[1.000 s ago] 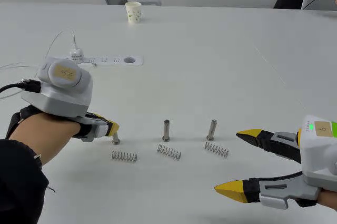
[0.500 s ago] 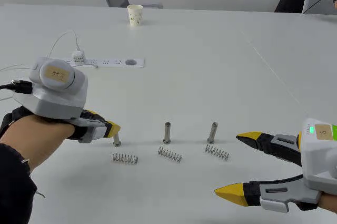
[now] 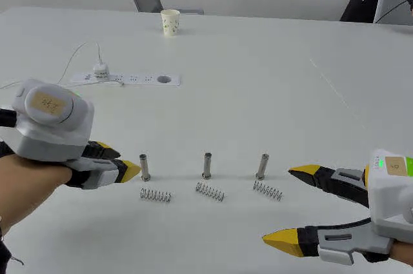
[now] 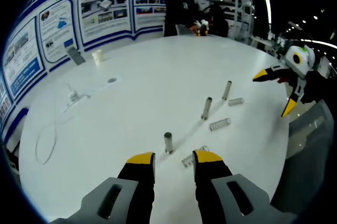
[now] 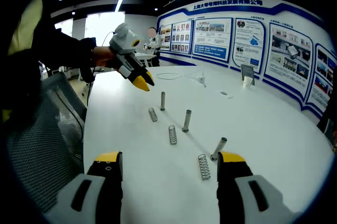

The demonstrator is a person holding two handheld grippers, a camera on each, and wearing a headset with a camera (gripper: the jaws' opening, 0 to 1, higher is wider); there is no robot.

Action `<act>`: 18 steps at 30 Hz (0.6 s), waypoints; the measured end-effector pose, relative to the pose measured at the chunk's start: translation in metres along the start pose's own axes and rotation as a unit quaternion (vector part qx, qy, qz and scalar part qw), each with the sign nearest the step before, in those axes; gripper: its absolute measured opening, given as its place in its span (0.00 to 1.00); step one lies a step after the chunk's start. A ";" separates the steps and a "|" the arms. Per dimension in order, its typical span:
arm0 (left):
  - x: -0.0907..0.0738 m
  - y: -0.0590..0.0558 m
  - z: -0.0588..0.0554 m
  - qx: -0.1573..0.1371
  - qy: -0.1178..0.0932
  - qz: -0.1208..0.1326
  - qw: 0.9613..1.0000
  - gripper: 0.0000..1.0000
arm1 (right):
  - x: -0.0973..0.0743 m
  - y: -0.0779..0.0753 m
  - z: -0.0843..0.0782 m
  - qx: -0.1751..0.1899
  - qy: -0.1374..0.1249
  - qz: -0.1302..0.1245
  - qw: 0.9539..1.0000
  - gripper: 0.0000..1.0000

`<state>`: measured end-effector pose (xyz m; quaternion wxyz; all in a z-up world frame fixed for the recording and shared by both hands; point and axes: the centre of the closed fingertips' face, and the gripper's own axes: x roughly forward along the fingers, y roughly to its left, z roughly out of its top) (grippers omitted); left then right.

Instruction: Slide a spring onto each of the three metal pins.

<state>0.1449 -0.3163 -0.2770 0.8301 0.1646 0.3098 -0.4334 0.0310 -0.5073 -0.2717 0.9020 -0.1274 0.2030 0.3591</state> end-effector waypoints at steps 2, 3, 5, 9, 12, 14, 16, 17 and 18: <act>-0.001 -0.004 -0.005 0.015 0.006 -0.007 1.000 0.29 | 0.000 0.000 0.000 0.000 0.000 0.000 1.000 0.74; -0.001 -0.006 -0.007 0.021 0.008 -0.010 1.000 0.29 | 0.000 0.000 0.000 0.000 0.001 -0.001 1.000 0.74; 0.001 -0.008 -0.013 0.033 0.012 -0.018 0.999 0.29 | 0.000 0.000 0.000 0.000 0.001 0.000 1.000 0.74; 0.006 -0.012 -0.021 0.034 0.014 -0.039 0.999 0.29 | 0.001 0.001 0.000 -0.001 0.001 0.001 1.000 0.74; 0.010 -0.019 -0.022 0.051 0.012 -0.056 0.997 0.29 | 0.001 0.002 0.000 0.000 0.002 0.001 1.000 0.74; 0.013 -0.022 -0.023 0.065 0.011 -0.066 0.996 0.30 | 0.001 0.002 -0.001 0.001 0.003 0.000 1.000 0.74; 0.017 -0.023 -0.024 0.073 0.010 -0.074 0.995 0.31 | 0.001 0.002 -0.001 0.001 0.003 0.000 1.000 0.74; 0.019 -0.024 -0.025 0.075 0.010 -0.078 0.994 0.31 | 0.001 0.002 -0.001 0.001 0.003 0.000 1.000 0.74; 0.020 -0.024 -0.025 0.077 0.009 -0.081 0.994 0.31 | 0.001 0.002 -0.001 0.002 0.003 0.000 1.000 0.74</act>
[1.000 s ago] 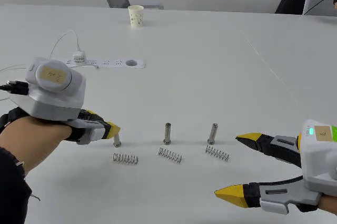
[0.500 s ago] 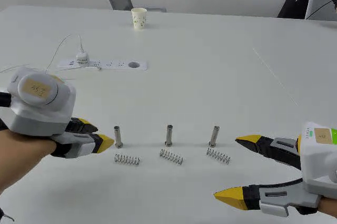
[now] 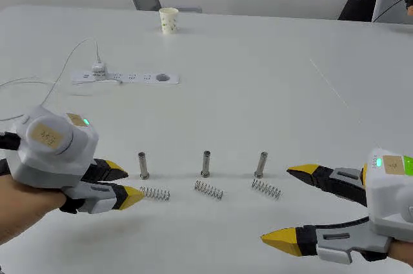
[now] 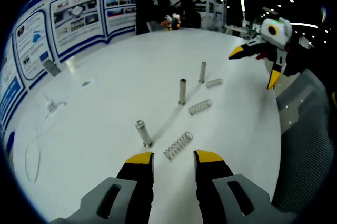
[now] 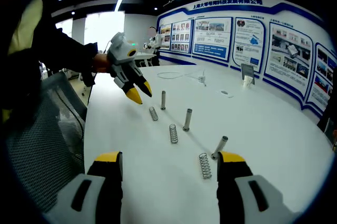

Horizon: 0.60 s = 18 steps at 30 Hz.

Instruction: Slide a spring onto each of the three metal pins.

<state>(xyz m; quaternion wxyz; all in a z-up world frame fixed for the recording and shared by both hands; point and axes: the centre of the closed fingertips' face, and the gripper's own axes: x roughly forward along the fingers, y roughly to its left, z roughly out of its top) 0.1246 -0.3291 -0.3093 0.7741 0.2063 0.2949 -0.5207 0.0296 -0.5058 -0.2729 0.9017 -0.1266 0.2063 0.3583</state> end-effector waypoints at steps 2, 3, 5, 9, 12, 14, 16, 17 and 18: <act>0.004 -0.002 0.000 0.006 -0.002 -0.010 1.000 0.31 | 0.000 0.000 -0.001 0.001 0.001 0.000 1.000 0.74; 0.006 -0.003 0.000 0.010 -0.004 -0.015 1.000 0.31 | 0.000 0.000 -0.001 0.001 0.002 0.000 1.000 0.74; 0.008 -0.004 0.002 0.014 -0.007 -0.022 1.000 0.31 | 0.000 0.000 -0.002 0.002 0.003 -0.001 1.000 0.75; 0.017 -0.005 0.004 0.024 -0.010 -0.033 0.999 0.30 | 0.001 0.000 -0.003 0.003 0.004 -0.001 1.000 0.75; 0.024 -0.006 0.004 0.028 -0.007 -0.041 0.999 0.29 | 0.001 0.000 -0.002 0.004 0.003 -0.001 1.000 0.75; 0.028 -0.009 0.003 0.033 -0.003 -0.047 0.998 0.29 | 0.000 0.000 -0.003 0.004 0.004 -0.001 1.000 0.75; 0.032 -0.010 0.001 0.038 0.003 -0.050 0.998 0.29 | 0.000 -0.001 -0.004 0.007 0.004 -0.003 1.000 0.75; 0.033 -0.010 0.000 0.039 0.006 -0.050 0.998 0.29 | 0.000 -0.001 -0.004 0.007 0.004 -0.003 1.000 0.75; 0.034 -0.009 -0.001 0.040 0.009 -0.050 0.998 0.29 | -0.001 -0.001 -0.005 0.008 0.004 -0.004 1.000 0.75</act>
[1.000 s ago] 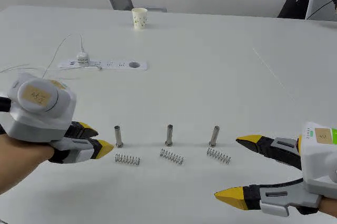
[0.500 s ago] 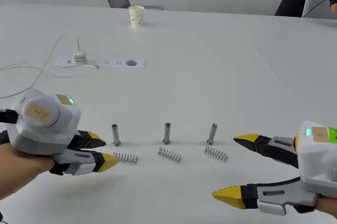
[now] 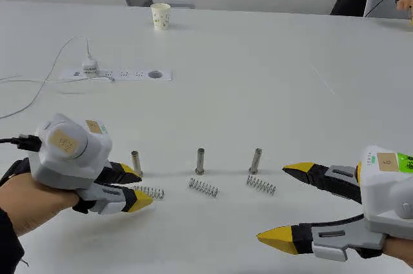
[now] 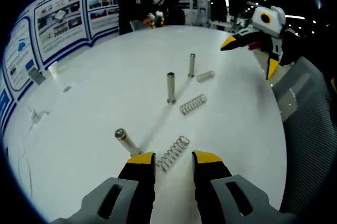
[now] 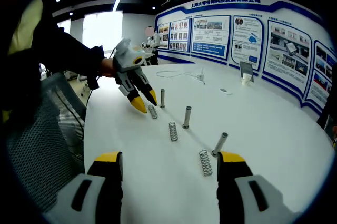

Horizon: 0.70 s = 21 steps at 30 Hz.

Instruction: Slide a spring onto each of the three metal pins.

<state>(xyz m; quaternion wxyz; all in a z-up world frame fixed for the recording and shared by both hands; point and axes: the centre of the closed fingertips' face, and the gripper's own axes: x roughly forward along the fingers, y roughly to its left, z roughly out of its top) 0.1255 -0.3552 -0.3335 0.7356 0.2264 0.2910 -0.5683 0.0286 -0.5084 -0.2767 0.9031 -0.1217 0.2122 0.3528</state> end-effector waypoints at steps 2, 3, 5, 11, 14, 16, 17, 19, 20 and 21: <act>0.003 0.003 -0.004 -0.003 0.004 -0.003 1.000 0.29 | 0.000 0.000 -0.001 0.000 0.001 0.000 1.000 0.75; 0.003 0.004 -0.005 -0.005 0.007 -0.004 1.000 0.28 | 0.000 0.001 -0.001 0.000 0.001 0.000 1.000 0.75; 0.002 0.003 -0.006 -0.005 0.009 -0.005 1.000 0.28 | -0.001 0.000 -0.001 0.002 0.000 -0.001 1.000 0.74; -0.001 0.001 -0.009 -0.008 0.014 -0.006 1.000 0.23 | 0.000 0.000 -0.002 0.003 0.001 -0.001 1.000 0.74; -0.002 -0.002 -0.012 -0.006 0.017 -0.010 1.000 0.21 | 0.001 0.001 -0.001 0.002 0.002 0.001 1.000 0.74; -0.002 -0.005 -0.013 -0.005 0.019 -0.013 1.000 0.21 | 0.002 0.001 -0.001 0.001 0.002 0.002 1.000 0.74; -0.003 -0.005 -0.014 -0.005 0.019 -0.013 1.000 0.20 | 0.002 0.001 -0.001 0.001 0.002 0.002 1.000 0.74; -0.003 -0.006 -0.014 -0.004 0.021 -0.013 1.000 0.20 | 0.002 0.002 -0.001 0.000 0.002 0.003 1.000 0.74; -0.003 -0.006 -0.015 -0.003 0.023 -0.012 1.000 0.20 | 0.002 0.002 -0.001 0.000 0.002 0.003 1.000 0.74; -0.003 -0.007 -0.016 -0.002 0.024 -0.011 1.000 0.19 | 0.002 0.001 -0.001 0.000 0.002 0.003 1.000 0.74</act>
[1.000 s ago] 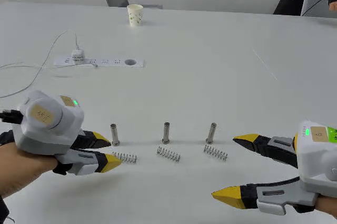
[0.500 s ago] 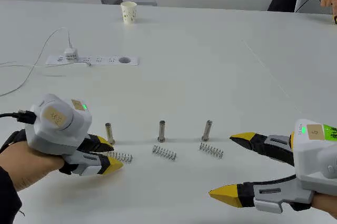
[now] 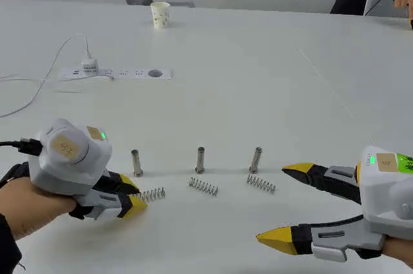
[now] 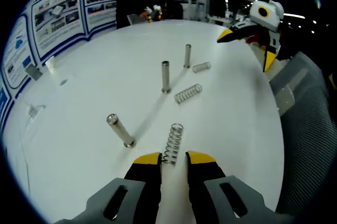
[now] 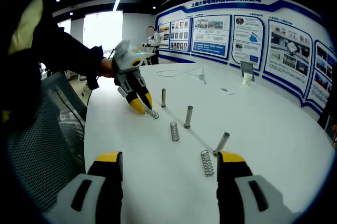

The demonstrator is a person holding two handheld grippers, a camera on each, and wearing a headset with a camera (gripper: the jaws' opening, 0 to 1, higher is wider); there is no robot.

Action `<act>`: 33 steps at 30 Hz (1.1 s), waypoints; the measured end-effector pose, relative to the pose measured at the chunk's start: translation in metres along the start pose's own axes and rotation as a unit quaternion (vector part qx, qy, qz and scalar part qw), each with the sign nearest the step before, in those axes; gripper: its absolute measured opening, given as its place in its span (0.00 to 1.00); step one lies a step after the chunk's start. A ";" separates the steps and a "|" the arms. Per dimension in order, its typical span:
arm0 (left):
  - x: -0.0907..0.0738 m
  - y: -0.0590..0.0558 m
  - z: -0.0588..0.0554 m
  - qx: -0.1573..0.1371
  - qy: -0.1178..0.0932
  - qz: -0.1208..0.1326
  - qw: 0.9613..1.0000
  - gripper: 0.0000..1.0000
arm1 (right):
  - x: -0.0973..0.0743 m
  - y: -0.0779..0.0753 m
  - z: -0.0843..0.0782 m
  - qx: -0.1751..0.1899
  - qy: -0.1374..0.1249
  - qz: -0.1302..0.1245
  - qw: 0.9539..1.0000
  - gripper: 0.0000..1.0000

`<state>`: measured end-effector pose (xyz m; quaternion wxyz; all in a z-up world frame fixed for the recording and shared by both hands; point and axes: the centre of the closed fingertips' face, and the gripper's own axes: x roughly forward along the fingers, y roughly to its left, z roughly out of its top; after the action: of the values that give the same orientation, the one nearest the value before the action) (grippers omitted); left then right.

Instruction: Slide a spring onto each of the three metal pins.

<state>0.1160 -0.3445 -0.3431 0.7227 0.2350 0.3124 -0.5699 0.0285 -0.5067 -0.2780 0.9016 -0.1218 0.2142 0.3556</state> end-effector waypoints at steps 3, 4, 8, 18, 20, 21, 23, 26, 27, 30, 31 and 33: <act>0.001 0.000 -0.002 0.001 0.004 0.005 1.000 0.18 | 0.000 0.000 0.001 -0.001 0.000 0.001 1.000 0.74; 0.002 0.001 -0.002 0.001 0.005 0.006 1.000 0.17 | 0.000 0.001 0.001 -0.002 0.000 0.003 1.000 0.74; 0.003 0.002 -0.002 0.005 0.004 0.009 1.000 0.14 | 0.000 0.002 0.001 -0.003 0.001 0.004 1.000 0.74; 0.000 -0.002 -0.001 0.018 -0.002 0.014 1.000 0.10 | 0.002 0.006 0.007 -0.009 -0.002 0.011 1.000 0.74; -0.002 -0.002 0.002 0.017 -0.007 0.014 1.000 0.10 | 0.003 0.007 0.007 -0.010 -0.001 0.013 1.000 0.74; -0.003 -0.002 0.003 0.016 -0.009 0.013 1.000 0.10 | 0.003 0.008 0.007 -0.011 0.000 0.014 1.000 0.74; -0.004 -0.003 0.005 0.015 -0.013 0.013 1.000 0.10 | 0.004 0.008 0.008 -0.012 -0.001 0.016 1.000 0.74; -0.008 -0.007 0.009 0.017 -0.019 0.010 1.000 0.10 | 0.005 0.010 0.011 -0.013 -0.002 0.019 1.000 0.73; -0.009 -0.010 0.011 0.019 -0.021 0.009 1.000 0.10 | 0.005 0.011 0.011 -0.014 -0.002 0.021 1.000 0.73; -0.012 -0.018 0.017 0.030 -0.026 0.003 0.999 0.10 | 0.007 0.013 0.013 -0.016 0.000 0.027 1.000 0.71; -0.013 -0.020 0.019 0.033 -0.028 0.000 0.999 0.10 | 0.007 0.014 0.014 -0.018 -0.001 0.029 0.999 0.70; -0.016 -0.026 0.025 0.040 -0.033 -0.005 0.999 0.10 | 0.008 0.017 0.017 -0.023 -0.003 0.036 0.999 0.68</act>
<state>0.0931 -0.3576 -0.3141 0.7197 0.2431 0.2661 -0.5934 0.0274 -0.4833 -0.2682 0.8860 -0.1335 0.2073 0.3928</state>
